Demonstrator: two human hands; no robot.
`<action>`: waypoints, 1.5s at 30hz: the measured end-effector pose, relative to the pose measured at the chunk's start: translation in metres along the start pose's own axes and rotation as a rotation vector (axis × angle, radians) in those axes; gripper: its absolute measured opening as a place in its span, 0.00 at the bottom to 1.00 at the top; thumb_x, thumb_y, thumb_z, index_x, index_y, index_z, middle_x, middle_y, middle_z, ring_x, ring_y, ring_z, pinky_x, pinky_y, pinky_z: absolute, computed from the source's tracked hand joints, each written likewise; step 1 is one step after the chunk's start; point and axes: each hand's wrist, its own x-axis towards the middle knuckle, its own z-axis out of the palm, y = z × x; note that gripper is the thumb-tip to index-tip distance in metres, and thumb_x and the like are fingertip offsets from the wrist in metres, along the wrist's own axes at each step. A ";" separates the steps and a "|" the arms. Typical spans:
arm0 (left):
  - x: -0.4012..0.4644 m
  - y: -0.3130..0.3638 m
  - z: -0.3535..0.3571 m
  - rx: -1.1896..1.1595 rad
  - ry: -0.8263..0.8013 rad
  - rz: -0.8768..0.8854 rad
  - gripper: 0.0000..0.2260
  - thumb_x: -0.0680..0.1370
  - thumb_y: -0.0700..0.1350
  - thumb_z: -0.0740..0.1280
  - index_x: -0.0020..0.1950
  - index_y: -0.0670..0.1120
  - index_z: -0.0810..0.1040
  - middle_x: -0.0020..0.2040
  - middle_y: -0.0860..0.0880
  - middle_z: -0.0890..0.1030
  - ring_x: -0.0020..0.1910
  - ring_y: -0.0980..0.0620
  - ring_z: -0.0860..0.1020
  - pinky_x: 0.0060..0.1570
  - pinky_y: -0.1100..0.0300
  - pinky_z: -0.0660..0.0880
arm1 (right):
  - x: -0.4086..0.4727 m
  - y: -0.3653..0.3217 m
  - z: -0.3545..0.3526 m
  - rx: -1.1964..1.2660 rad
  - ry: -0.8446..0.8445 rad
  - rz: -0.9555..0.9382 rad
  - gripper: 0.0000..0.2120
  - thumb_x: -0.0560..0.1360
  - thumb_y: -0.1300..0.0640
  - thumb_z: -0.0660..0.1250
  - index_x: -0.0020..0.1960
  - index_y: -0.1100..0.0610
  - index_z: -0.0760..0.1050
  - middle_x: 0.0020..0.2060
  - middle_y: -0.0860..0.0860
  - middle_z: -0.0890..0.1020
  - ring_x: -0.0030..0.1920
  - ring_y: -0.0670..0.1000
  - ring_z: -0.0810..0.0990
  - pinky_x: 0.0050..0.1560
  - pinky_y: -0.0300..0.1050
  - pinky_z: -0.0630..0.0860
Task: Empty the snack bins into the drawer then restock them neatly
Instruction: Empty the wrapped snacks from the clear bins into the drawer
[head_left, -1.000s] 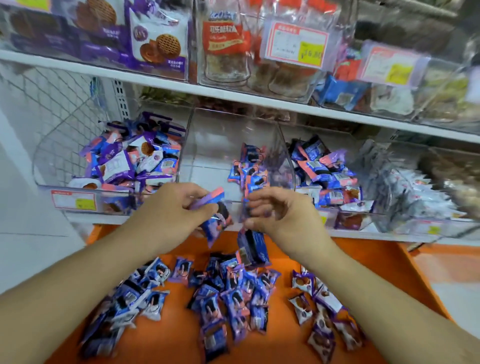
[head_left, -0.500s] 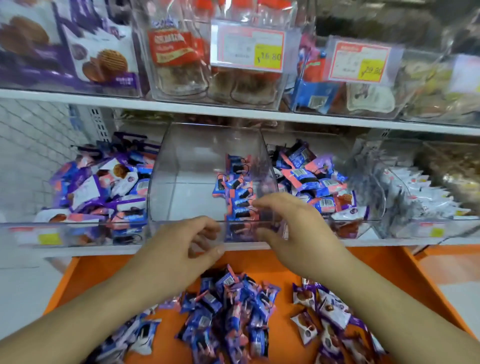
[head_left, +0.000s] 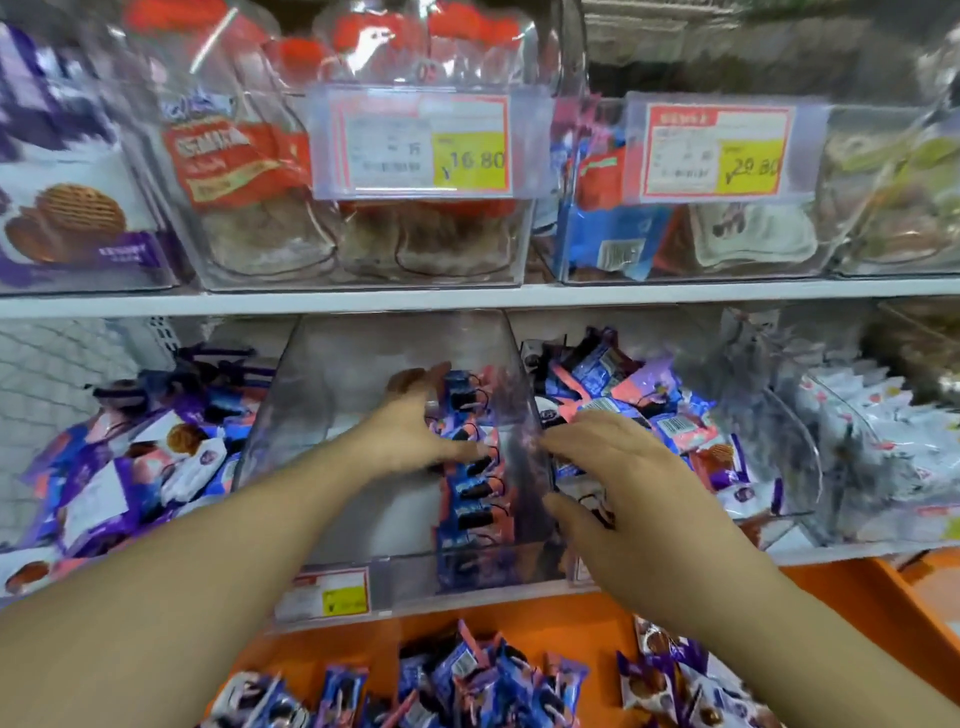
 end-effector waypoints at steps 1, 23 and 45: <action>0.009 0.002 0.004 0.005 -0.035 -0.025 0.56 0.66 0.61 0.82 0.85 0.55 0.52 0.82 0.47 0.56 0.79 0.47 0.60 0.69 0.64 0.61 | 0.001 0.002 0.000 0.014 -0.001 0.002 0.21 0.80 0.50 0.71 0.73 0.48 0.75 0.68 0.40 0.76 0.71 0.40 0.66 0.70 0.24 0.54; 0.001 -0.004 0.020 -0.284 0.075 -0.047 0.28 0.70 0.46 0.83 0.67 0.52 0.78 0.49 0.55 0.82 0.44 0.57 0.82 0.40 0.67 0.76 | 0.004 0.005 0.004 0.099 0.010 0.064 0.19 0.80 0.55 0.70 0.70 0.46 0.77 0.65 0.36 0.78 0.66 0.37 0.73 0.63 0.19 0.59; -0.235 0.028 0.015 -0.249 -0.090 0.006 0.27 0.70 0.56 0.81 0.67 0.64 0.77 0.62 0.67 0.78 0.57 0.72 0.76 0.52 0.77 0.71 | -0.001 -0.007 -0.012 0.044 -0.062 0.073 0.25 0.77 0.61 0.69 0.74 0.52 0.76 0.68 0.50 0.80 0.69 0.52 0.75 0.68 0.43 0.68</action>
